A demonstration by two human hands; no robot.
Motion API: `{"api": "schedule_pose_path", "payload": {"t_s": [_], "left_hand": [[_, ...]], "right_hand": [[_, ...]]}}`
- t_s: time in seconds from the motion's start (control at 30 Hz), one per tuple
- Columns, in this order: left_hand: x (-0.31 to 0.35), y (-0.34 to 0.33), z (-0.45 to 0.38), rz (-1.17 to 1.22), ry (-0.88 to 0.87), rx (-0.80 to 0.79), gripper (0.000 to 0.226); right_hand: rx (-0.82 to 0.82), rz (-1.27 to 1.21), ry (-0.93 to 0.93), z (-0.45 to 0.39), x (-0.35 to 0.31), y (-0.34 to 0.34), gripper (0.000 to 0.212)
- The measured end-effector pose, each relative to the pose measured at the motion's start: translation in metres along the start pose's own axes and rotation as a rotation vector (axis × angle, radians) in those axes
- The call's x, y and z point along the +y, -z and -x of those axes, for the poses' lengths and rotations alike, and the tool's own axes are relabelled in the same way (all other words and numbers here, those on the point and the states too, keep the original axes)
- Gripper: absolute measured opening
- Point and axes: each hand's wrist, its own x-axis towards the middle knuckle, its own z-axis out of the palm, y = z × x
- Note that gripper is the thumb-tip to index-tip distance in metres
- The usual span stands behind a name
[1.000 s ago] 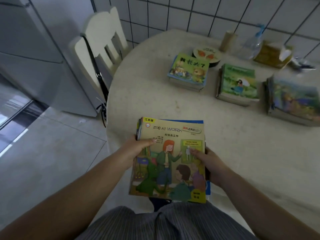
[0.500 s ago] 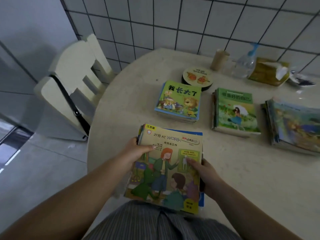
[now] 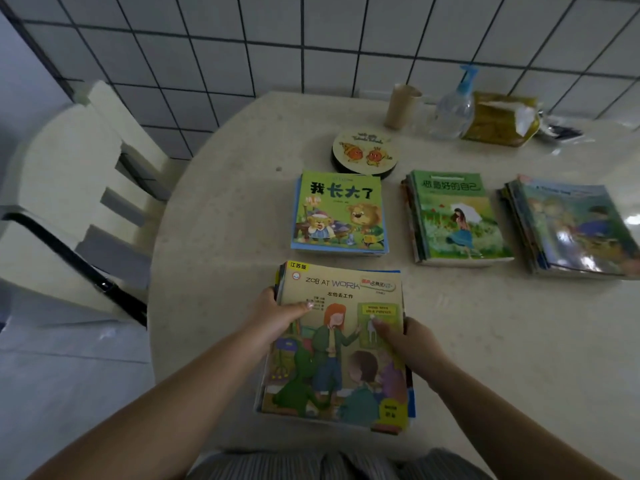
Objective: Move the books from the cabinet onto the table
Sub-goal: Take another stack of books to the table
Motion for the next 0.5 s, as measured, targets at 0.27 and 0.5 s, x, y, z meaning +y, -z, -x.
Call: {"api": "schedule_pose_path", "payload": {"t_s": [0.27, 0.5], "left_hand": [[-0.007, 0.0, -0.003, -0.116, 0.005, 0.066, 0.078], [-0.001, -0.003, 0.024, 0.046, 0.004, 0.105, 0.078]], "right_hand": [[-0.095, 0.56, -0.002, -0.01, -0.005, 0.016, 0.072], [-0.049, 0.406, -0.001, -0.006, 0.007, 0.027, 0.069]]}}
